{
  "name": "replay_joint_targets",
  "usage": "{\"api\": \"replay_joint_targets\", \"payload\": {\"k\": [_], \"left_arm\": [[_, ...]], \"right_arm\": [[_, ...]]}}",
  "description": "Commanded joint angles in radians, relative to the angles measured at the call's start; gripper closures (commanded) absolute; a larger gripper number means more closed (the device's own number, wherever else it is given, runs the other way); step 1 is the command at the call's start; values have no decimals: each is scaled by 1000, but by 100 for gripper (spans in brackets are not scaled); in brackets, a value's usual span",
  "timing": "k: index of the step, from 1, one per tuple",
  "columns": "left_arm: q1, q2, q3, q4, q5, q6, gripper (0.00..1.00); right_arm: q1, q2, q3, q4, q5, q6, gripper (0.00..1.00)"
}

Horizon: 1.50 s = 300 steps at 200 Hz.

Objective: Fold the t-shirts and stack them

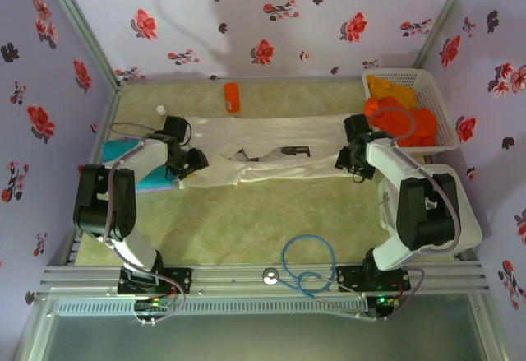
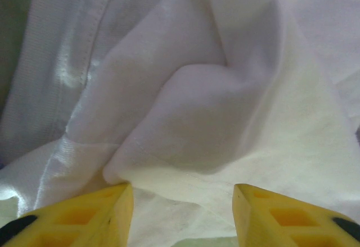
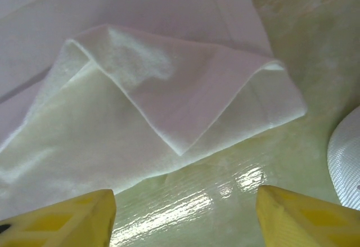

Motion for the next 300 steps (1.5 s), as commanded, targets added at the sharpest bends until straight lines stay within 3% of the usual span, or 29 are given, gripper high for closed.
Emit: {"api": "replay_joint_targets", "payload": {"k": [1, 73, 146, 175, 208, 232, 268, 300], "left_arm": [[3, 17, -15, -3, -43, 8, 49], [4, 14, -39, 33, -75, 14, 51], [4, 33, -27, 87, -84, -10, 58], [3, 60, 6, 87, -78, -12, 66], [3, 73, 28, 87, -78, -15, 86], [4, 73, 36, 76, -77, -12, 95], [4, 46, 36, 57, -79, -5, 99], [4, 31, 37, 40, -84, 3, 100]], "right_arm": [[-4, -9, -26, 23, 34, 23, 35], [-5, 91, -12, 127, 62, 48, 46], [-6, 99, -12, 135, 91, 51, 50], [-8, 107, -14, 133, 94, 46, 51], [-8, 115, -13, 136, 91, 42, 55], [-8, 129, -10, 139, 91, 45, 57], [-8, 155, -12, 156, 91, 47, 58], [-8, 161, 1, 153, 102, 48, 68]]}}
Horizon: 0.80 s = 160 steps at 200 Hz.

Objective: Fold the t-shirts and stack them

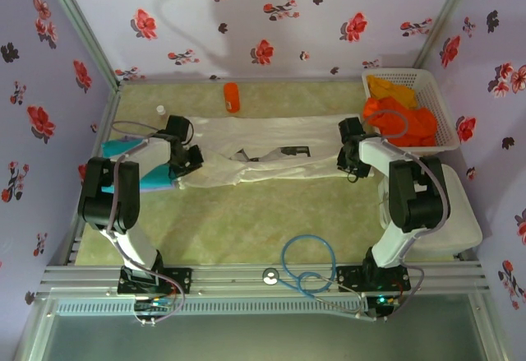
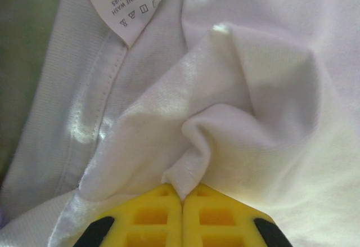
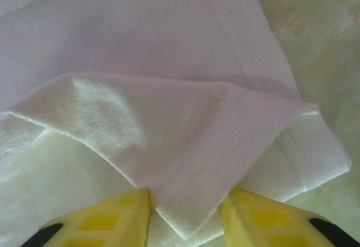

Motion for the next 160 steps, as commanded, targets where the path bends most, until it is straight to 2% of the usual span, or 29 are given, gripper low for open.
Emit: {"api": "replay_joint_targets", "payload": {"k": [1, 25, 43, 53, 106, 160], "left_arm": [[3, -32, 25, -33, -19, 18, 100], [3, -48, 26, -43, -27, 23, 100], [3, -54, 32, -54, -32, 26, 100], [4, -59, 38, -63, -35, 29, 100], [3, -90, 110, -161, -42, 60, 100], [4, -85, 216, -232, -35, 77, 100]], "right_arm": [[-6, 11, 16, 2, 39, 15, 69], [-6, -9, 26, -7, 65, 10, 81], [-8, -12, 39, -16, 83, 3, 96], [-10, -9, 52, -26, 90, -4, 100], [-44, -16, 119, -49, 152, -33, 100], [-76, 53, 193, -47, 187, -33, 100]]}}
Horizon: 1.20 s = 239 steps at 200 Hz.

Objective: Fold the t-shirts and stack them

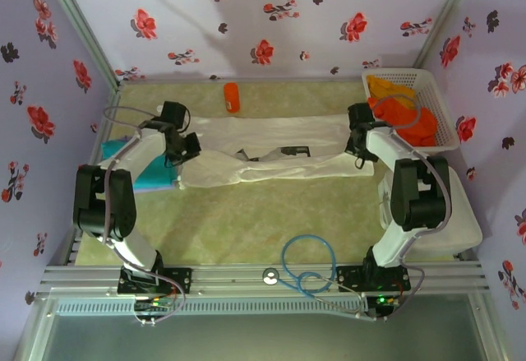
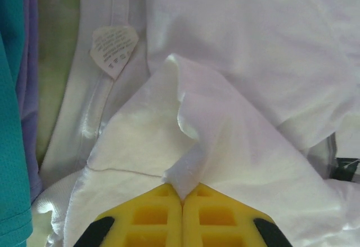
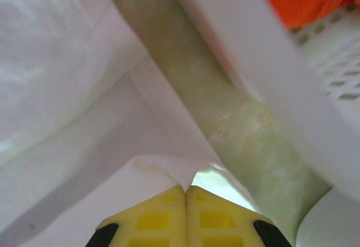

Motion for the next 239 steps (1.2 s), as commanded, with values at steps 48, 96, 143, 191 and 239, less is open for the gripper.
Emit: {"api": "replay_joint_targets", "payload": {"k": [48, 96, 143, 191, 239], "left_arm": [[4, 2, 128, -95, 13, 30, 100], [-3, 38, 193, -114, 19, 35, 100], [-14, 98, 265, -123, 9, 46, 100], [-13, 186, 347, -117, 5, 50, 100], [-7, 268, 402, -108, 0, 49, 100]], "right_arm": [[-14, 99, 96, -17, 66, -6, 98], [-14, 75, 52, 40, -9, -34, 45], [-2, 13, 2, 71, -87, -45, 30], [36, -81, -77, 126, -142, -80, 16], [56, -164, -102, 109, -90, -96, 8]]}}
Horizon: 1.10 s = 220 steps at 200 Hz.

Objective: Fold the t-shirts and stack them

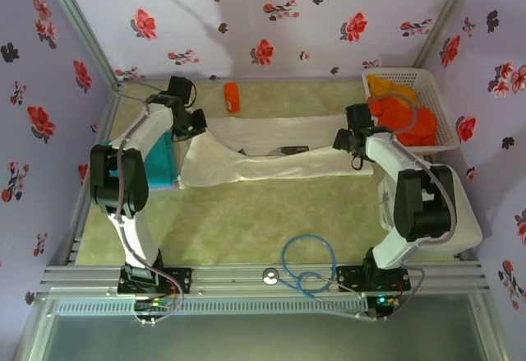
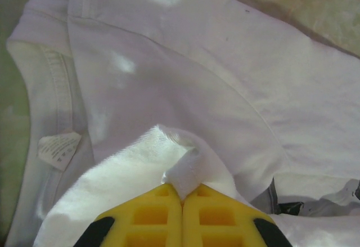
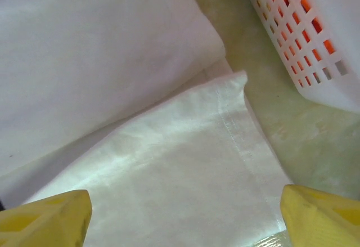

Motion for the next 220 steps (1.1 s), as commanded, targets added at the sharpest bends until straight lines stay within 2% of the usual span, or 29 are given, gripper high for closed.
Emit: {"api": "replay_joint_targets", "payload": {"k": [1, 104, 108, 122, 137, 158, 220], "left_arm": [[1, 39, 46, -8, -10, 21, 100], [48, 203, 178, 25, 3, -3, 100], [50, 217, 190, 20, 12, -1, 96], [58, 259, 238, -16, 40, 13, 67], [58, 255, 239, -29, 44, 20, 55], [49, 168, 146, 27, 61, -1, 49], [-66, -50, -202, 248, 122, -142, 48]], "right_arm": [[11, -59, -23, 3, 27, -19, 8], [55, -135, -84, -39, 11, 7, 7], [57, -137, -88, -39, 10, 7, 7], [60, -142, -96, -43, 8, 9, 7], [63, -153, -106, -46, 4, 9, 7], [65, -167, -120, -37, -6, 12, 7], [79, -136, -111, -29, -24, 27, 9]]}}
